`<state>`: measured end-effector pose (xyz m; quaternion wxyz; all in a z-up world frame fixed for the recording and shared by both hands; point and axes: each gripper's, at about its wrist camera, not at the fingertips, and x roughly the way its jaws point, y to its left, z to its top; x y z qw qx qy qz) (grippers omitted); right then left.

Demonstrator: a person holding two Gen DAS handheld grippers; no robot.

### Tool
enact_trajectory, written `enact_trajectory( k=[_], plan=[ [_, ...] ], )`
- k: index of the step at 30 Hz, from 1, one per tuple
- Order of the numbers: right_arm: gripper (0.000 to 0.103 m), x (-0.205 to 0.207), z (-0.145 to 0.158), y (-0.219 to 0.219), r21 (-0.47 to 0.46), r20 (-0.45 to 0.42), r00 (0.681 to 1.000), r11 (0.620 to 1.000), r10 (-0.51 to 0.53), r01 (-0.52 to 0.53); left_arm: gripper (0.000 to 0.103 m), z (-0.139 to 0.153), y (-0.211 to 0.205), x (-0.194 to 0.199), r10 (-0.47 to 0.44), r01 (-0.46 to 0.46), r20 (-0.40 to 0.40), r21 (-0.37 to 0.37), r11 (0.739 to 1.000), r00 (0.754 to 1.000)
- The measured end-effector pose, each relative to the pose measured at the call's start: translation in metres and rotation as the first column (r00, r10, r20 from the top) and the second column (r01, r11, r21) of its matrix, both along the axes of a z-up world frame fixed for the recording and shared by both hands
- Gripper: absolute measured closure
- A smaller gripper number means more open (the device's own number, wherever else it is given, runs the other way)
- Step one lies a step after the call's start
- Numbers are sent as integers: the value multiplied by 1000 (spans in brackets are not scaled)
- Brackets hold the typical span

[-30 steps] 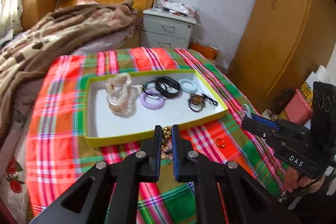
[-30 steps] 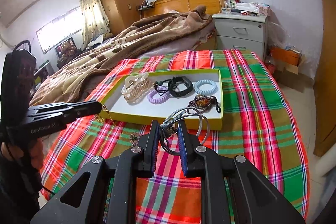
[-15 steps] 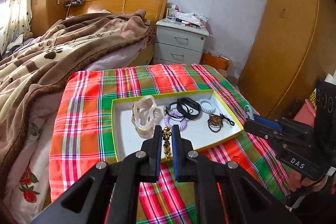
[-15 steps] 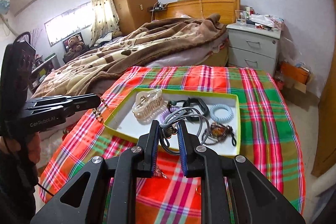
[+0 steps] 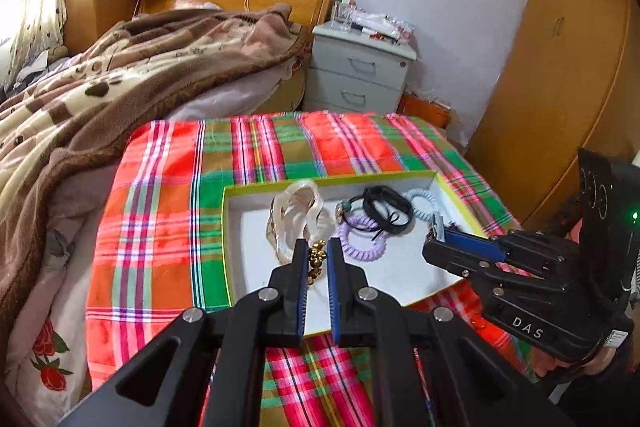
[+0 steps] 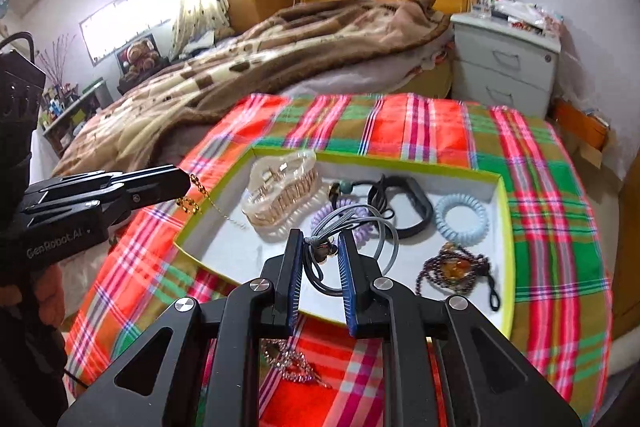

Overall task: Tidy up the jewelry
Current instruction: 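Carry the gold chain into the box with the left tool while the right tool carries the gray ties, then open both tools to release the chain and ties, then withdraw from the box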

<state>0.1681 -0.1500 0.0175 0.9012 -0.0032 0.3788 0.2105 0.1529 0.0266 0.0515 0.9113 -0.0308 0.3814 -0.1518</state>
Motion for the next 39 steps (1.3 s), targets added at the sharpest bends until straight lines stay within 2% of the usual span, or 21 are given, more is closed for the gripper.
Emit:
enact_trajectory(
  k=[11,18,39],
  plan=[
    [85,20,-32,9,-48,-84,996,999,12,-16,94,-39,-2,13,36,-33,-61,50,998,998],
    [85,28,-42,16,-46,-128,991,998,42,-48,94,-50,2,20,64,-57,-80,95,994,995],
    [85,37,-49,30,-38,-167,982,995,87,-95,93,-61,2,28,77,-65,-116,103,993,990]
  ],
)
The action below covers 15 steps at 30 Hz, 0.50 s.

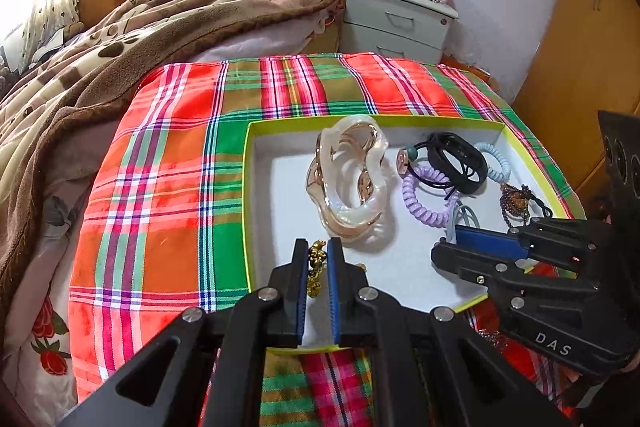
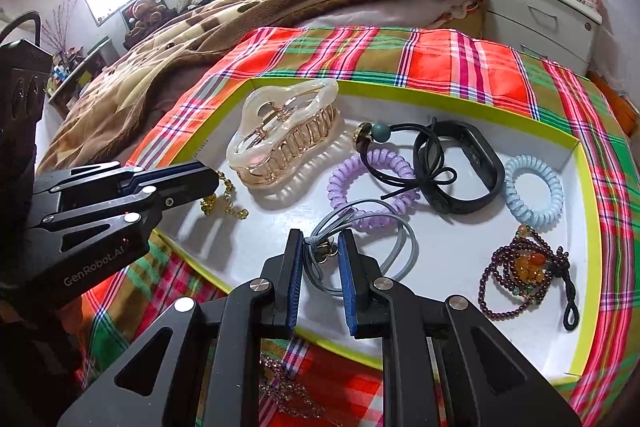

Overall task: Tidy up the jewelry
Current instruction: 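Open both tools to release the chain and ties, then withdraw from the box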

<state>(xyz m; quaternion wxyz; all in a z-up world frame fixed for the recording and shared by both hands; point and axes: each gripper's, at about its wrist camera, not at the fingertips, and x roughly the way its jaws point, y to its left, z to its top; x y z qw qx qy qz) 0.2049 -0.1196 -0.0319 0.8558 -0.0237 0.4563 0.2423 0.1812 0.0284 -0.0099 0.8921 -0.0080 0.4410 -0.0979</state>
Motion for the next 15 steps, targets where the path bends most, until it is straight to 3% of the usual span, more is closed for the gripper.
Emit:
enact_trajectory(
  k=[15],
  plan=[
    [85,0,0,4,32,-12,1000,999,20,-19,91,0,1,1,8,-8,-15,-8,1000,1000]
  ],
)
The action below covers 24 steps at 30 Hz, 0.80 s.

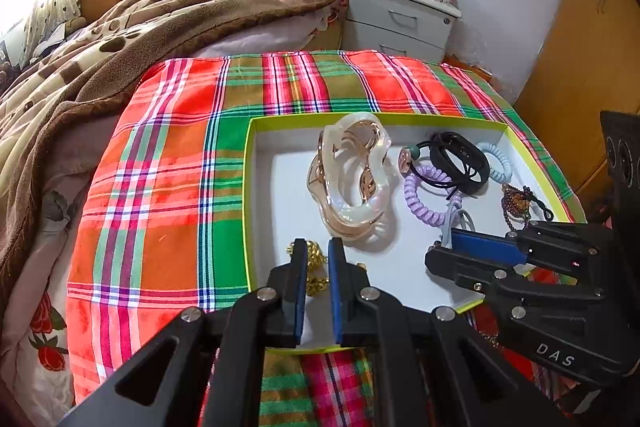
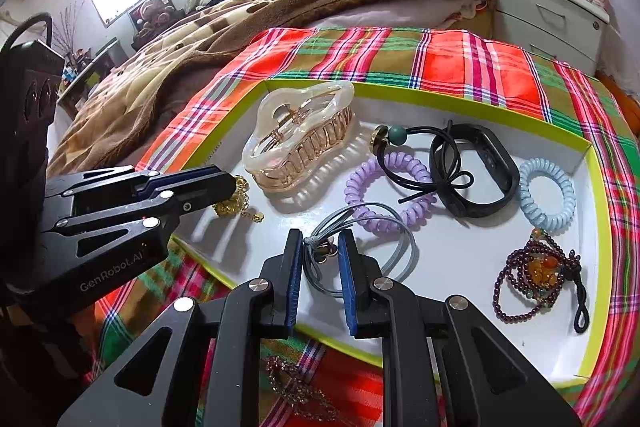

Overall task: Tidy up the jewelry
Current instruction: 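Open both tools to release the chain and ties, then withdraw from the box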

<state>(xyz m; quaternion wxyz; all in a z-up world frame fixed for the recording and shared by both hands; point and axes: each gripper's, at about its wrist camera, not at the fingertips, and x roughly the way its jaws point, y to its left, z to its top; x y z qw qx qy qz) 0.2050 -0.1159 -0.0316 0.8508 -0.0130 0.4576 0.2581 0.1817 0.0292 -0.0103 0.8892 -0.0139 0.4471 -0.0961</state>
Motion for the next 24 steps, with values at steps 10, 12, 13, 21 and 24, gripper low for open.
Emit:
enact_trajectory(
  k=[10,12,13,21,24],
  plan=[
    [83,-2,3,-3,50,-8,1000,999,21,-20,80,2,-3,-1,0,0,-2,4,1000,1000],
    [83,-2,3,-5,51,-3,1000,999,13,-13,80,3,-2,-1,-1,1,-1,0,1000,1000],
    [82,-2,4,-5,54,-5,1000,998,11,-10,80,3,-2,-2,0,0,-1,0,1000,1000],
    [68,-6,8,-9,72,-5,1000,997,12,-11,77,6,-3,-5,-2,2,6,4,1000,1000],
    [68,-10,12,-11,84,10,1000,996,6,-7,75,8,-3,-8,1,-1,10,7,1000,1000]
  ],
)
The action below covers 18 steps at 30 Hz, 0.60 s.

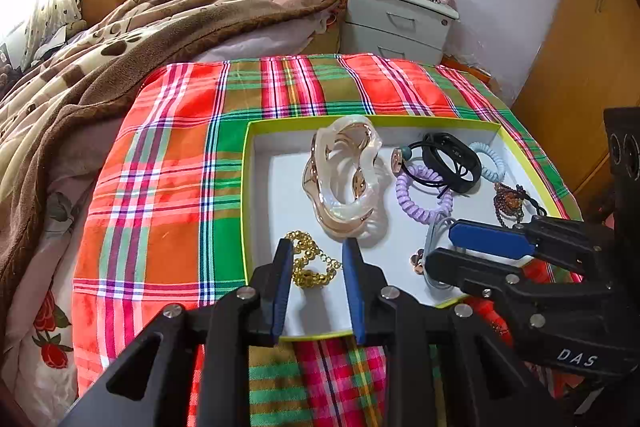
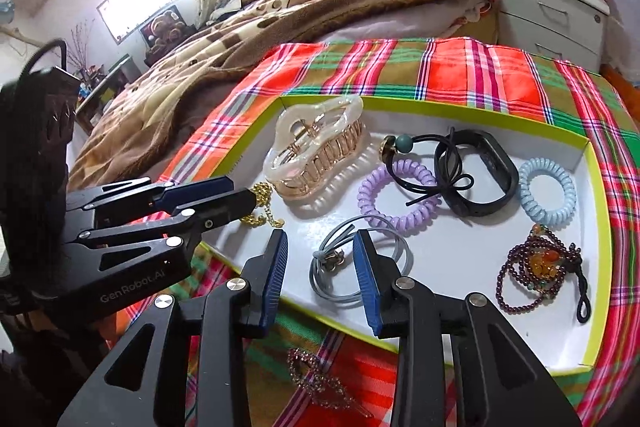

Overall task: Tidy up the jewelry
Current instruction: 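Open both tools to release the chain and ties, then withdraw from the box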

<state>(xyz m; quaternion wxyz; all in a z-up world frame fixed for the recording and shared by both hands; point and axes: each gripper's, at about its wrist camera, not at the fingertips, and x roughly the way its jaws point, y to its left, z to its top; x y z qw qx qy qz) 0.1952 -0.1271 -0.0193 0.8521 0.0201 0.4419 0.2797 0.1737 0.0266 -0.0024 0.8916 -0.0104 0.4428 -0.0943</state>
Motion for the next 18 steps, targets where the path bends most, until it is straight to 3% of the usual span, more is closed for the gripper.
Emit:
enact_trajectory(
  k=[15,18],
  plan=[
    [67,-31,17,-16,-19,84,995,998,-52,54,62,18,-7,-29,9,-9,44,9,1000,999],
    [62,-41,22,-22,-18,109,992,998,-66,68,61,23,-9,-40,6,-6,61,3,1000,998]
  ],
)
